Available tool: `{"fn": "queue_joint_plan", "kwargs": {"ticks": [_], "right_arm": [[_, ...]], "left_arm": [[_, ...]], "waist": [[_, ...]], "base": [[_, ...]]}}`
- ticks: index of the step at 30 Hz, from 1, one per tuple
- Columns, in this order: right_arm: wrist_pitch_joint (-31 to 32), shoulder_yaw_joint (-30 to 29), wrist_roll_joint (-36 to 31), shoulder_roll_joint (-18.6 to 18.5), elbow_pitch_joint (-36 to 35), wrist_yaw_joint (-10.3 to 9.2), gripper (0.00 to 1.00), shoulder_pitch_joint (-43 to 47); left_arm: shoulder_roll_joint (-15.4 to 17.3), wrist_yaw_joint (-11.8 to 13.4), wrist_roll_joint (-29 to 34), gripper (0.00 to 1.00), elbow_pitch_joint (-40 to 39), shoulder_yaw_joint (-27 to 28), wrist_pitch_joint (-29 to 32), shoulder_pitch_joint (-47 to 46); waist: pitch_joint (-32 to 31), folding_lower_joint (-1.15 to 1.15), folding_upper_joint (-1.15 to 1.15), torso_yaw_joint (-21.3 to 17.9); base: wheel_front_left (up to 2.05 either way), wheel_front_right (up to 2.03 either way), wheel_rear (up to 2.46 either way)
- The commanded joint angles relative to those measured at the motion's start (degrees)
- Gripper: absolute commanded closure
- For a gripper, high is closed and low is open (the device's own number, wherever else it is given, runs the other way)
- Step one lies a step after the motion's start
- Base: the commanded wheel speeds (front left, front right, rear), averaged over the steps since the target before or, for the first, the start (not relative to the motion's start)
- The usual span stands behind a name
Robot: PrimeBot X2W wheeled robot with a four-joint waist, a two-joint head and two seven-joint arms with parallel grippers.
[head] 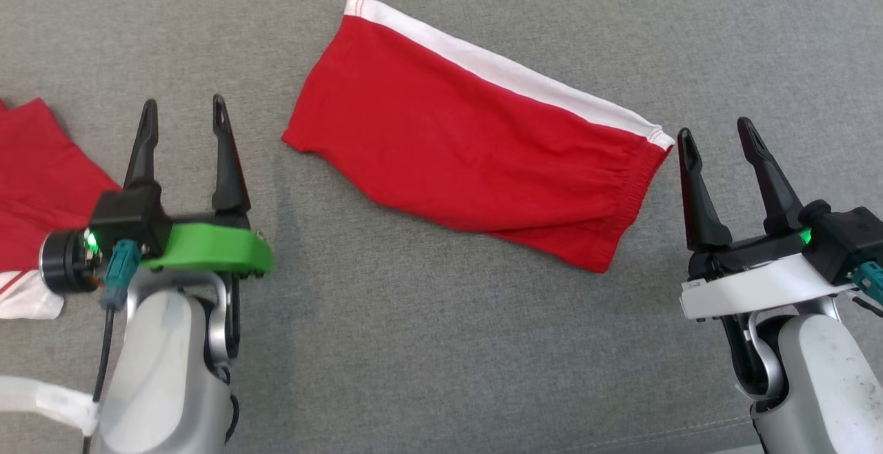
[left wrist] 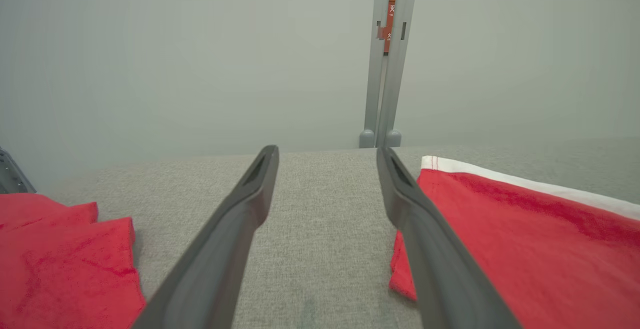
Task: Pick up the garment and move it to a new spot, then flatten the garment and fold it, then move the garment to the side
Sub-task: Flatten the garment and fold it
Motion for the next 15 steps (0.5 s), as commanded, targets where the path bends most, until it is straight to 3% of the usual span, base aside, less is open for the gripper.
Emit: {"fn": "queue_joint_plan", "kwargs": {"ticks": [1,8,15], "right_arm": [[0.39,-0.55,-0.52,0.17,-0.52,0.0,0.0,0.93],[1.84,-2.65,-0.98,1.16,-2.24,0.0,0.0,4.58],[2.83,-3.48,-0.49,1.9,-4.2,0.0,0.0,7.52]], "left_arm": [[0.23,0.5,0.09,0.0,-1.31,0.62,-0.18,2.6],[0.62,0.73,0.61,0.0,-5.2,1.46,-0.19,10.99],[0.49,0.63,0.29,0.0,-6.27,1.37,-0.19,13.67]], "waist": [[-2.15,0.0,0.0,1.93],[-4.91,0.0,0.0,3.1],[-6.23,0.0,0.0,3.31]], "base": [[0.0,0.0,0.0],[0.0,0.0,0.0],[0.0,0.0,0.0]]}}
